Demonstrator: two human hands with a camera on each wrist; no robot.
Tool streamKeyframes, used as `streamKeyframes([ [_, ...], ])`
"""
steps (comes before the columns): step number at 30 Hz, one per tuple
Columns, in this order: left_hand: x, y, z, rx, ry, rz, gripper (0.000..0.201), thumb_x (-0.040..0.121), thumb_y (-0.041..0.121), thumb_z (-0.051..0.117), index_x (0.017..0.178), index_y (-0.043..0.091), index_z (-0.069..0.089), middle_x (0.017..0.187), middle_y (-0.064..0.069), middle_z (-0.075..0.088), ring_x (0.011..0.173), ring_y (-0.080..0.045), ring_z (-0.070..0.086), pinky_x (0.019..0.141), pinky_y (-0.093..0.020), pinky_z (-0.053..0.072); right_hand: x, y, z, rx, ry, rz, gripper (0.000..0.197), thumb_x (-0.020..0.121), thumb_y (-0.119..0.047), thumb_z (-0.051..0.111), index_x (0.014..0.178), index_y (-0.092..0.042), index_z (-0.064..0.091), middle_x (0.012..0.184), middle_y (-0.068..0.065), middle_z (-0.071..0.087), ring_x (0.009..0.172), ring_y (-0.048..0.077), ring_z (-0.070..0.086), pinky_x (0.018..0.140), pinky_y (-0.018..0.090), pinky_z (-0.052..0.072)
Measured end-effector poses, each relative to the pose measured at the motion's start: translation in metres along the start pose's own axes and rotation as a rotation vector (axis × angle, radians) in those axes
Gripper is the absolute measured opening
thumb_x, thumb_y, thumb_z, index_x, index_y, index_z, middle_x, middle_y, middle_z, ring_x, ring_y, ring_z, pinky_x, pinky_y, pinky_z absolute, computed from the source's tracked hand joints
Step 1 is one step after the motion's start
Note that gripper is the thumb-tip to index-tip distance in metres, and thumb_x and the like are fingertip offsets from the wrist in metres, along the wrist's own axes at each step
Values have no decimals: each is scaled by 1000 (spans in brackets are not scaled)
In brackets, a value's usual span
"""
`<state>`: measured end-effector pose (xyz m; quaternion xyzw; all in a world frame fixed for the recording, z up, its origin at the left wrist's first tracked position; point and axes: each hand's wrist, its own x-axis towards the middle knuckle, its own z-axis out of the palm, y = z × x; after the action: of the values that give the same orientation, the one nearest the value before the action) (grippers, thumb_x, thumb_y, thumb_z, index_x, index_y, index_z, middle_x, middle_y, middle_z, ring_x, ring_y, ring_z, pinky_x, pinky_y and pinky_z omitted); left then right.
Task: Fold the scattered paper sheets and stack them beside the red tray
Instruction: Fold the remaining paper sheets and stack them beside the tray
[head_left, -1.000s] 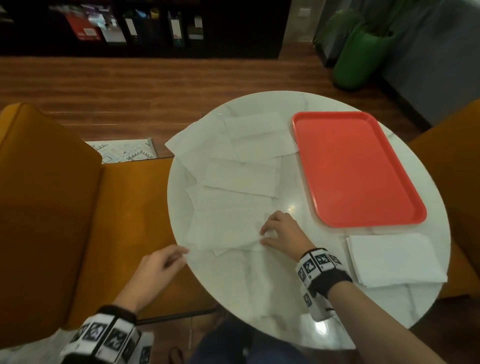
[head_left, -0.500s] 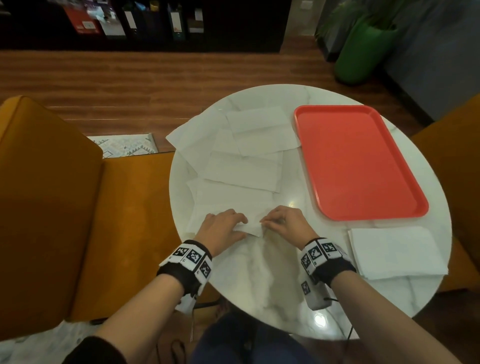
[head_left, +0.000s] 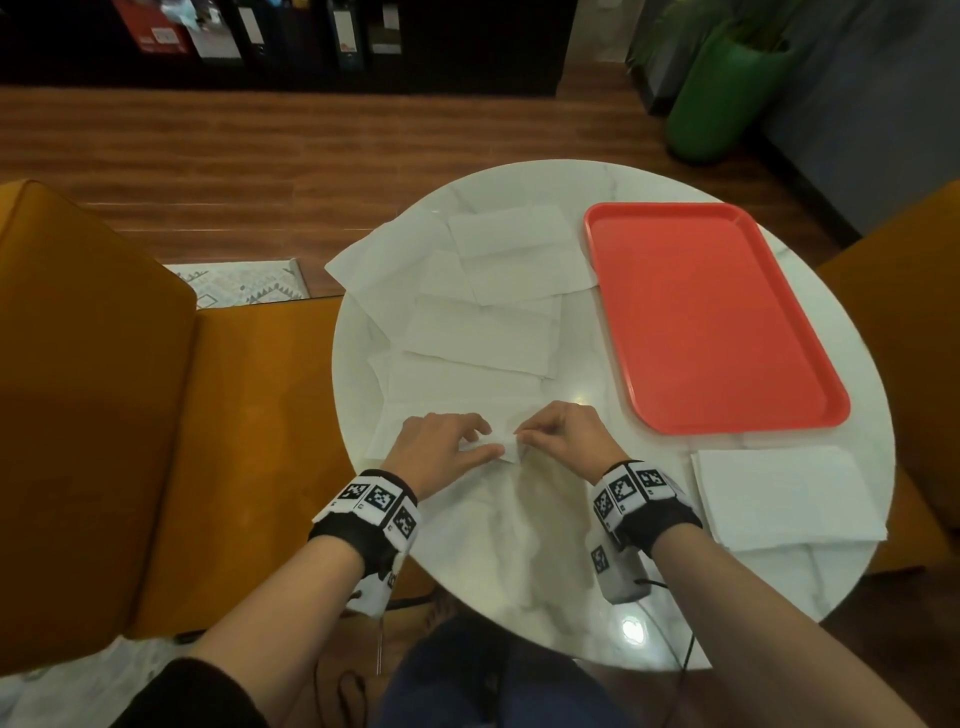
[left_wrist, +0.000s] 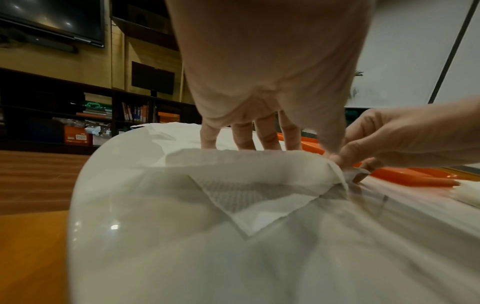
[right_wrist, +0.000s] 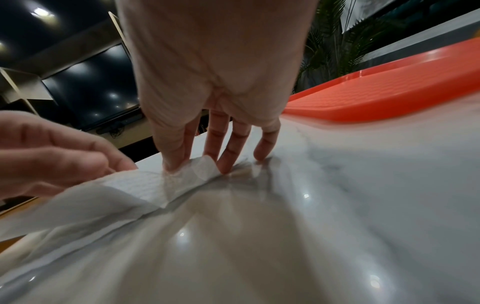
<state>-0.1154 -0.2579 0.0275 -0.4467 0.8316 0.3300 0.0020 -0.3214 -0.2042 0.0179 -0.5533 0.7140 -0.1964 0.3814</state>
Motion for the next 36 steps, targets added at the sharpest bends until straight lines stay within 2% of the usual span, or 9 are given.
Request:
streamKeyframes([
  [7,4,2,-3,78,38,10,27,96,37,50,110,24,68,103,3,72,97,-20,64,92,-41,45,-1,-1,0,-6,18,13,10,81,-32,69,87,-29,75,95,-7,68,93,14,61,92,41,48],
  [12,10,12,-21,76,119,96,30,96,37,49,110,22,71,106,1,73,99,-21,66,93,-42,45,-6,-20,-12,-176,5,-66,42,77,-59,64,114,-38,62,113,-13,59,110,6,47,99,37,30],
  [16,15,29,-54,144,275,233,24,95,35,53,103,22,72,97,4,74,89,-20,68,87,-40,46,-1,-40,-35,-148,180,-200,17,87,-37,64,97,-26,73,101,-6,70,97,13,63,95,42,45],
  [20,4,30,-82,74,275,151,21,94,35,57,102,22,72,95,4,73,88,-19,66,82,-35,48,-20,-59,-74,7,238,-207,13,88,-20,65,96,-17,74,91,-6,72,80,-8,59,78,3,41],
  [21,-2,30,-89,-25,251,127,19,92,35,60,102,24,72,96,6,73,90,-15,65,82,-33,49,-27,-61,-82,5,248,-207,11,88,-19,66,94,-18,75,84,-11,70,74,-10,58,72,2,40],
  [23,-15,35,-104,-287,193,110,15,89,32,65,99,24,73,96,9,73,91,-8,65,83,-27,52,-43,-65,-97,54,272,-212,10,86,-15,67,91,-19,75,73,-12,68,68,-3,59,66,8,42],
  [26,-25,51,-125,-560,139,111,15,88,26,67,100,18,69,95,8,70,82,-4,67,69,-15,52,-58,-74,-118,295,270,-220,11,83,-8,69,93,-9,73,83,-1,73,76,4,66,72,16,52],
  [29,-16,57,-130,-688,141,109,16,90,22,64,100,9,64,93,4,70,78,-8,69,66,-17,53,-50,-74,-129,361,291,-185,11,84,-11,69,94,-8,72,85,5,74,78,12,68,71,22,55],
  [36,27,21,-79,-449,86,-13,16,91,27,63,97,16,73,99,4,71,99,-14,63,86,-27,45,-8,-17,-96,289,210,62,9,84,-2,66,91,-7,68,71,3,66,60,3,60,62,18,47],
])
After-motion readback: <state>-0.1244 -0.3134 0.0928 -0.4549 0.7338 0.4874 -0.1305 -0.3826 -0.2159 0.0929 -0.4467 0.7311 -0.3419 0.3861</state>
